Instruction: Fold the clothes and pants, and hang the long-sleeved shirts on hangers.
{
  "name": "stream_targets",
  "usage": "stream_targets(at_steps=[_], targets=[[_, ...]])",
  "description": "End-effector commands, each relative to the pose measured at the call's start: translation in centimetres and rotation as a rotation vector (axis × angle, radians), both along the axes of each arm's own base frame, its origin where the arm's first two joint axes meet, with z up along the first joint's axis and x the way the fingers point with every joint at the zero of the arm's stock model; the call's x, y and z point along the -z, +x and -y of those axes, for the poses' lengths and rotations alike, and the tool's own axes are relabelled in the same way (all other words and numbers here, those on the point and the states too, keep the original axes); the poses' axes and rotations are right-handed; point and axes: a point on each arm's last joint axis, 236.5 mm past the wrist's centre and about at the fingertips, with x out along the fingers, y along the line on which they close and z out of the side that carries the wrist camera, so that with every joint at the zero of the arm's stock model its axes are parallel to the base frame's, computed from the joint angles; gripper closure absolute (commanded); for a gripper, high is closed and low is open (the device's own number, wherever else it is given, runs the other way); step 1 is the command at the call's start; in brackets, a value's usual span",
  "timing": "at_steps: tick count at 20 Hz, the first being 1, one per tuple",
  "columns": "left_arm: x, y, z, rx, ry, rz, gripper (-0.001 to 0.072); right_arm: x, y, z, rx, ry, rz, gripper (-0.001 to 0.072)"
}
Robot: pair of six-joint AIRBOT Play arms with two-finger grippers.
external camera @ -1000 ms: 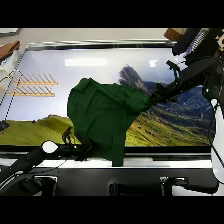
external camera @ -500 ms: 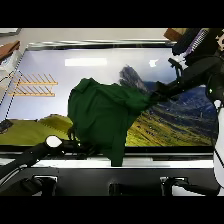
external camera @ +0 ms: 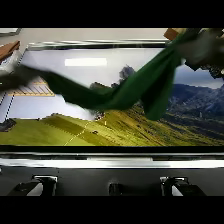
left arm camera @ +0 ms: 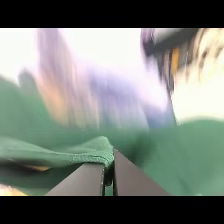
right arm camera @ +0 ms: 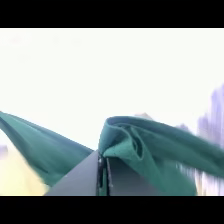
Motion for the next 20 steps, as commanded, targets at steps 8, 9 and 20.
stream_targets(at_steps=[8,9,20], targets=[[-22.3,-11.6,-13.2,-0.636,0.263,0.494,0.0691,-14.6,-15.2,2.6,0.176,0.273,0.398,0.0686],[-21.5,-10.6,-13.6,-0.62,0.258,0.465,0.0691,-13.0,-13.7,2.4,0.176,0.251,0.331,0.0685],[14.7,15.4,-6.5,-0.068,0.437,-0.32,0.069,26.8,8.6,3.5,0.189,-0.023,-0.893,0.0684]])
